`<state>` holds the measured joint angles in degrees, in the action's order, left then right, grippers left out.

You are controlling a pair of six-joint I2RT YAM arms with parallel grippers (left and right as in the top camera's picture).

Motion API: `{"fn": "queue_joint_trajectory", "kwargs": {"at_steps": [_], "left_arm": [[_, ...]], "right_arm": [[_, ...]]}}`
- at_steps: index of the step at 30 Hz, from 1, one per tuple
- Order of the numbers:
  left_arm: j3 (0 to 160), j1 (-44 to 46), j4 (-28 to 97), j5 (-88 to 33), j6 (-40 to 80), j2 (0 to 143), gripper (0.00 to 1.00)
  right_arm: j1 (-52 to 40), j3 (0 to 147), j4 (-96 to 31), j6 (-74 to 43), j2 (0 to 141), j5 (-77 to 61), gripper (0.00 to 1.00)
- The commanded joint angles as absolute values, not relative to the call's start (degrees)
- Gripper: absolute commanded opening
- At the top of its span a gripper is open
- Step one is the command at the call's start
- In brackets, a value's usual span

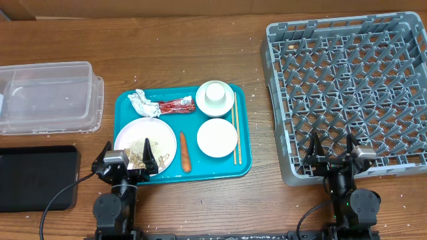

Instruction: Sort waste into correct bins and load items into the dishwasher

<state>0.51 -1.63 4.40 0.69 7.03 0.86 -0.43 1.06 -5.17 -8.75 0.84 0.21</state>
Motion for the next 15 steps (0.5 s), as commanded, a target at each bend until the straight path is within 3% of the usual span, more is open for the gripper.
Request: {"fn": "queue_joint_trajectory", "kwargs": {"at_steps": [1, 8, 13, 15], "left_arm": [[0.27, -1.96, 4.29, 0.84, 5.98, 0.3, 1.0], [0.27, -1.91, 4.21, -1.52, 8.69, 0.3, 1.0], [0.34, -1.78, 2.48, -33.65, 46.76, 0.3, 1.0], [0.34, -1.78, 2.46, -37.17, 52.14, 0.3, 1.0]], "right_arm": [[-0.67, 0.45, -4.82, -8.54, 0.16, -0.14, 1.0], [-0.69, 0.45, -4.82, -8.54, 0.16, -0.12, 1.0], [-0.69, 0.45, -4.82, -8.54, 0.16, -0.12, 1.0], [-0.67, 0.45, -4.82, -8.54, 0.16, -0.12, 1.0]]}}
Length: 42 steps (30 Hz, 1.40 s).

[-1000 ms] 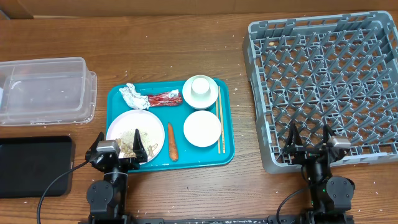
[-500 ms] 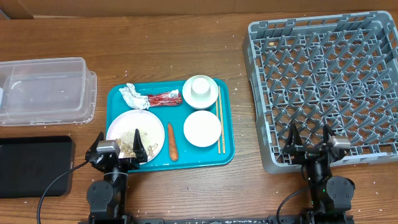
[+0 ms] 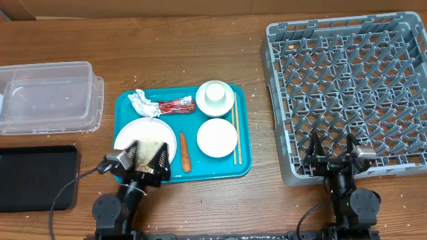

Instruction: Sort waste into correct bins and load items into the dishwasher

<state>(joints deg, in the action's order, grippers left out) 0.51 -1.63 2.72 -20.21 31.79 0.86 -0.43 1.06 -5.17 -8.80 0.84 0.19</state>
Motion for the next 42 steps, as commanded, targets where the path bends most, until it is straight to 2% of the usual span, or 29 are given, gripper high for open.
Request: {"fn": "queue_joint_trajectory", "kwargs": {"at_steps": [1, 4, 9, 13, 19, 22, 23, 27, 29, 31, 33, 35, 38, 40, 42], "left_arm": [[0.32, -1.78, 2.52, -37.32, 54.81, 0.3, 1.0], [0.34, -1.78, 0.51, -40.03, 58.37, 0.3, 1.0], [1.32, -1.85, -12.05, -43.51, 58.3, 0.3, 1.0], [5.89, -1.91, -8.97, -43.22, 56.36, 0.58, 1.0], [22.24, -1.91, 11.99, -40.84, 38.48, 10.17, 1.0], [35.9, -1.89, 30.57, -34.46, 27.62, 23.24, 1.0], [44.6, -1.85, 41.52, -31.94, 22.76, 32.6, 1.0], [57.71, -1.85, 54.59, -31.55, 13.74, 47.46, 1.0], [61.21, -1.85, 56.77, -32.8, 14.85, 51.99, 1.0], [62.87, -1.85, 56.21, -39.05, 17.28, 55.83, 1.0], [62.96, -1.67, 55.35, -38.13, 16.75, 58.08, 1.0], [63.29, -1.1, 57.69, -31.68, 18.52, 59.59, 1.0], [68.16, 1.41, 68.25, -11.0, 24.14, 63.48, 1.0], [71.75, 2.48, 72.62, -2.42, 27.27, 65.71, 1.0], [73.08, 2.74, 71.7, -1.61, 27.35, 66.74, 1.0]], "right_arm": [[-0.67, 0.45, -4.82, -8.54, 0.16, -0.12, 1.0], [-0.69, 0.45, -4.82, -8.54, 0.16, -0.12, 1.0], [-0.69, 0.45, -4.82, -8.54, 0.16, -0.12, 1.0], [-0.69, 0.45, -4.82, -8.54, 0.16, -0.12, 1.0], [-0.67, 0.47, -4.82, -8.54, 0.16, -0.12, 1.0], [-0.69, 0.45, -4.82, -8.54, 0.16, -0.12, 1.0], [-0.67, 0.45, -4.82, -8.54, 0.16, -0.12, 1.0], [-0.69, 0.45, -4.82, -8.54, 0.16, -0.12, 1.0], [-0.67, 0.45, -4.82, -8.54, 0.16, -0.12, 1.0], [-0.67, 0.45, -4.82, -8.54, 0.16, -0.12, 1.0], [-0.69, 0.45, -4.82, -8.54, 0.16, -0.12, 1.0], [-0.69, 0.45, -4.82, -8.54, 0.16, -0.12, 1.0], [-0.69, 0.45, -4.82, -8.54, 0.16, -0.12, 1.0], [-0.67, 0.45, -4.82, -8.54, 0.16, -0.12, 1.0], [-0.69, 0.45, -4.82, -8.54, 0.16, -0.12, 1.0]]}}
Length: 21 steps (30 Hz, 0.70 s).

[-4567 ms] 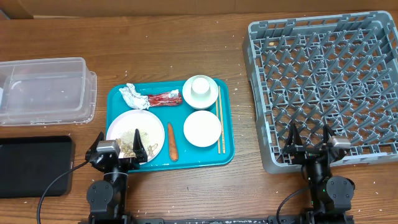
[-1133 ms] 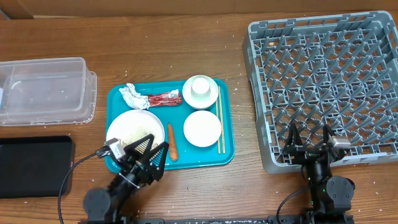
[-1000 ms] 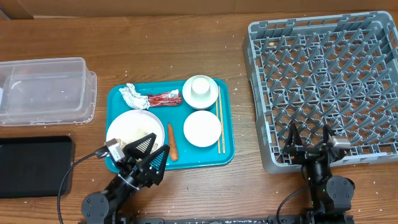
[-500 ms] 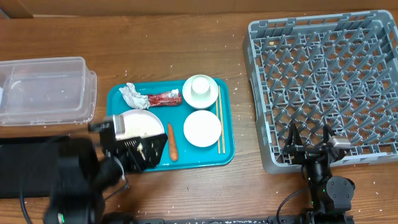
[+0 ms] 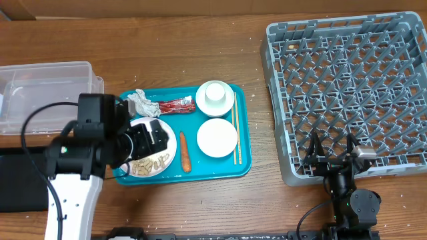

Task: Sort waste into correct bins and load items into the dishwasher
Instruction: 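Move the left gripper to the white plate and grasp its rim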

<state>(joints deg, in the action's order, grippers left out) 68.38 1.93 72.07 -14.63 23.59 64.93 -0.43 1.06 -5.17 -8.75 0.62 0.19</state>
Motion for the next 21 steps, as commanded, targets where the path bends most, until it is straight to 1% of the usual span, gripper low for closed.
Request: {"fn": "queue_joint_trajectory", "kwargs": {"at_steps": [1, 3, 4, 8, 11, 18, 21], "left_arm": [[73.08, 2.74, 70.06, -3.95, 27.51, 66.89, 1.0], [73.06, 2.74, 68.1, -9.02, 27.49, 67.31, 1.0], [73.03, 2.74, 67.92, -9.72, 27.49, 67.48, 1.0], [72.79, 2.85, 66.32, -9.96, 27.44, 70.11, 1.0], [72.82, 4.84, 66.39, -9.87, 25.63, 74.78, 1.0], [75.29, 11.6, 68.99, 0.25, 24.49, 89.23, 1.0], [75.29, 12.36, 67.77, 2.07, 25.32, 92.66, 1.0]], "right_arm": [[-0.69, 0.45, -4.82, -8.54, 0.16, -0.12, 1.0], [-0.69, 0.45, -4.82, -8.54, 0.16, -0.12, 1.0], [-0.67, 0.47, -4.82, -8.54, 0.16, -0.12, 1.0], [-0.67, 0.45, -4.82, -8.54, 0.16, -0.12, 1.0], [-0.67, 0.45, -4.82, -8.54, 0.16, -0.12, 1.0], [-0.67, 0.45, -4.82, -8.54, 0.16, -0.12, 1.0], [-0.67, 0.45, -4.82, -8.54, 0.16, -0.12, 1.0]]}}
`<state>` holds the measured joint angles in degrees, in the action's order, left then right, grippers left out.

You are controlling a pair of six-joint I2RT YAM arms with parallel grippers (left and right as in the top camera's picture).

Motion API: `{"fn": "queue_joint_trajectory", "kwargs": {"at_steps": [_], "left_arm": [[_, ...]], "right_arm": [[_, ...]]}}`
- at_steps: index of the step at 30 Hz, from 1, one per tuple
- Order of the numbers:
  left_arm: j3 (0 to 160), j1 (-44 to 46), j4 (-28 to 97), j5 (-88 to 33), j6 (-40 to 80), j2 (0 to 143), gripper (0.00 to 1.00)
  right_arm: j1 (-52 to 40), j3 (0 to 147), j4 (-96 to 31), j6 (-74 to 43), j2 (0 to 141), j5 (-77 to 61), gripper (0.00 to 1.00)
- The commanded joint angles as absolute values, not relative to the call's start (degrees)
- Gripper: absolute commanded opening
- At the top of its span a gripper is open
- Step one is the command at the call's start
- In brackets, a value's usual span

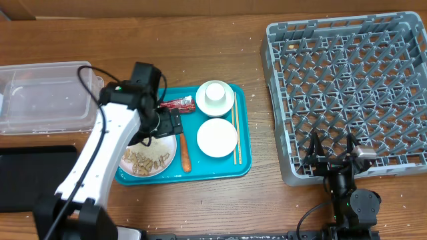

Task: Sort waste into correct bins and load items into the dishwasher
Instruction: 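Move the left gripper to the white plate and grasp its rim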

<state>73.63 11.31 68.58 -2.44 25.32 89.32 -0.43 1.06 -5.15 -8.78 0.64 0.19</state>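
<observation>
A teal tray (241, 168) holds a white plate of food scraps (150, 160), an orange carrot (185, 155), a red wrapper (179, 105), a white cup on a saucer (215, 95), a white bowl (217, 137) and chopsticks (235, 130). My left arm reaches over the tray's left part. Its gripper (170, 124) hangs over the plate's upper right rim, just below the red wrapper, and looks open with nothing in it. The arm covers the tray's back left corner. My right gripper (331, 152) rests open at the front edge of the grey dish rack (347, 87).
A clear plastic bin (43, 97) stands left of the tray. In front of it lies a black bin (27, 177), partly behind my left arm. The dish rack fills the right side of the wooden table.
My left arm has swung to the right and farther back. Its gripper has gone from the plate's left part to the plate's upper right rim, near the red wrapper. The right arm stayed still.
Both grippers first rested open at the table's front edge, and a crumpled foil ball lay at the tray's back left. The left one then tipped toward the plate, later stood raised over the plate's left side, and now hovers by the red wrapper. Nothing on the tray has moved.
</observation>
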Motion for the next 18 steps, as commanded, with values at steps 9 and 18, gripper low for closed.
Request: {"fn": "queue_joint_trajectory", "kwargs": {"at_steps": [9, 18], "left_arm": [[75.22, 12.36, 64.16, 1.96, 23.46, 103.02, 1.0], [75.2, 12.4, 56.66, 1.93, 22.76, 108.68, 0.83]], "right_arm": [[-0.67, 0.45, -4.82, -8.54, 0.16, -0.12, 1.0], [-0.67, 0.45, -4.82, -8.54, 0.16, -0.12, 1.0]]}}
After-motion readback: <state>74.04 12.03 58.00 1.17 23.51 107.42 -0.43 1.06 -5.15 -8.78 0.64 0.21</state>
